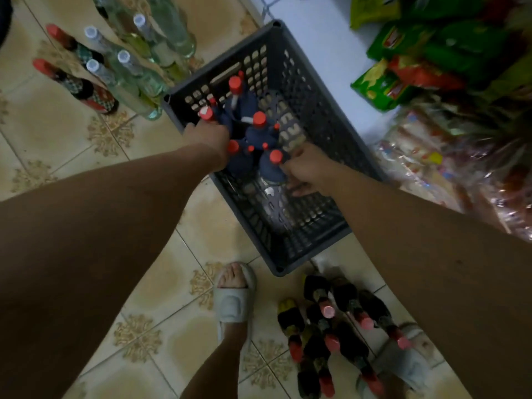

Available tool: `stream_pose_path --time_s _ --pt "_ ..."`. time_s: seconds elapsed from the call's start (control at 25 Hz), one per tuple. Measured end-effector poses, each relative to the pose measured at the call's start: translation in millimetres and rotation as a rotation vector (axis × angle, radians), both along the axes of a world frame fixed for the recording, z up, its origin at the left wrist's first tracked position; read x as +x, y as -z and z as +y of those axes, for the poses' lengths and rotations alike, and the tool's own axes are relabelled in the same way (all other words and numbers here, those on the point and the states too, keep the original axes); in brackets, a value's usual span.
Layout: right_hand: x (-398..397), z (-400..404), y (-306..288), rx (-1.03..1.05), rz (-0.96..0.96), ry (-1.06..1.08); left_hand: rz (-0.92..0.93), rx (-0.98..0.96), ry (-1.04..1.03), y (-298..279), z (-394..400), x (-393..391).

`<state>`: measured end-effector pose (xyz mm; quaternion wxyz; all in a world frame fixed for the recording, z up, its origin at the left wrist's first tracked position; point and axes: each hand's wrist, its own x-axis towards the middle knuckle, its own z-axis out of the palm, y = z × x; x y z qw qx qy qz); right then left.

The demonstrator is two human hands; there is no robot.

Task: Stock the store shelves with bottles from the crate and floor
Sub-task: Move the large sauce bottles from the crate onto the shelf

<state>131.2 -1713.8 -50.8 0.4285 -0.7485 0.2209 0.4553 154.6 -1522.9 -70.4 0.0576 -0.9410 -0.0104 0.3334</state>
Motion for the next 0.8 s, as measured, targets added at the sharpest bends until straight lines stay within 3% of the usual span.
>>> stream_pose_path --time_s 0.24,0.4,0.56,0.8 --pt "-13.5 29.7 58.6 0.007 0.111 0.162 0.061 0.122 0.027 57.4 10.5 1.6" --pt "-21.4 32.6 78.0 0.066 0.119 0.243 -0.001 0.210 0.062 73.1 11.2 0.7" --pt "-17.7 28.3 81.7 0.081 0.132 0.305 -0.014 0.299 0.121 74.8 2.9 2.1" --pt "-26.5 17.9 73.7 0.146 0.162 0.418 0.133 0.310 0.157 67.3 -15.0 -10.8"
